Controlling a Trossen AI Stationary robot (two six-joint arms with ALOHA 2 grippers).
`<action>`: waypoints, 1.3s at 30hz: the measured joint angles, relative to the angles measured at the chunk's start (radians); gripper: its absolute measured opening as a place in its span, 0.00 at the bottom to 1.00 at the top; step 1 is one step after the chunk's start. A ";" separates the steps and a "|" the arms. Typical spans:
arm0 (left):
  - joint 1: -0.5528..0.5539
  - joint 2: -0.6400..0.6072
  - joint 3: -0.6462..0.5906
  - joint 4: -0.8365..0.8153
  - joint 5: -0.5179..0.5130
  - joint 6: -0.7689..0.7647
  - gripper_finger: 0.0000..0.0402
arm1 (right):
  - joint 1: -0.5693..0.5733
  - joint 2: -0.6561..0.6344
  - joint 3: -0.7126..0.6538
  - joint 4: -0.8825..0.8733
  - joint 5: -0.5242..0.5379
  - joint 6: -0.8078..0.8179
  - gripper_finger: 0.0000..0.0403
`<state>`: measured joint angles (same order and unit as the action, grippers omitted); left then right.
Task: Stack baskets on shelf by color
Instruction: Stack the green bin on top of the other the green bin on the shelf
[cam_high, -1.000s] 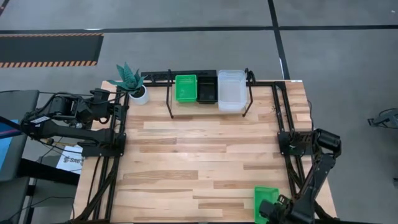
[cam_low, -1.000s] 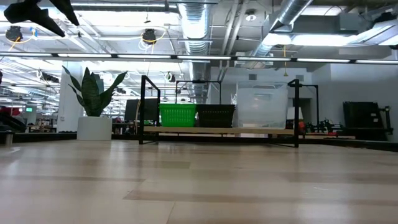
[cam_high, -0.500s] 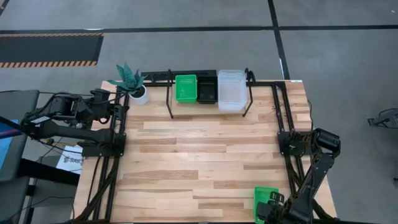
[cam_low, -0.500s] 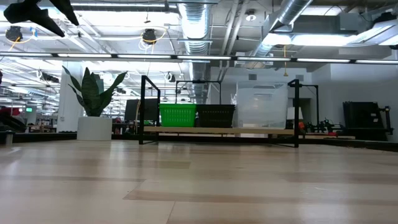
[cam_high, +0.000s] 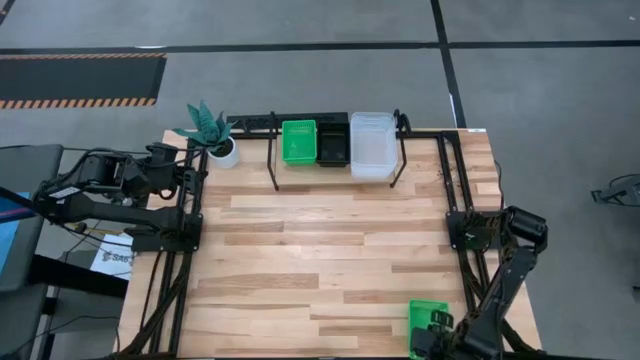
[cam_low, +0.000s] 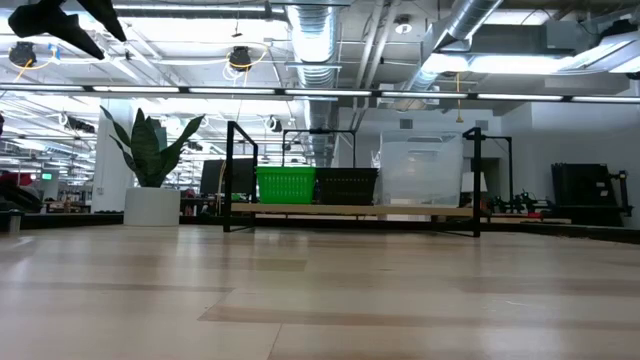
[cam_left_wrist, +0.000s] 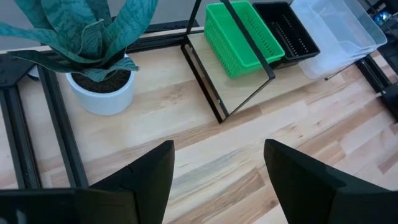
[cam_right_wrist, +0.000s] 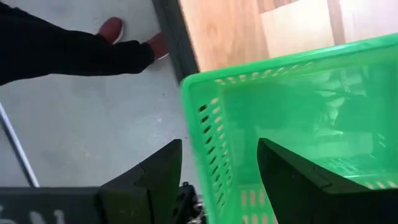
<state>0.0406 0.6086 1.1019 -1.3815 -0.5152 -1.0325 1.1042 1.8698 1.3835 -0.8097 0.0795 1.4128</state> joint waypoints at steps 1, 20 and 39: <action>0.000 0.000 0.000 0.000 0.000 0.000 0.59 | 0.000 0.000 -0.008 0.008 0.000 0.000 0.57; 0.000 0.000 0.000 -0.002 0.001 0.007 0.59 | 0.014 0.057 -0.030 0.075 -0.051 -0.033 0.57; 0.000 0.000 0.000 -0.002 0.004 -0.001 0.59 | -0.101 0.054 0.038 -0.097 -0.133 -0.288 0.02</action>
<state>0.0406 0.6086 1.1019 -1.3830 -0.5114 -1.0339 1.0035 1.9235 1.4213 -0.9071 -0.0534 1.1250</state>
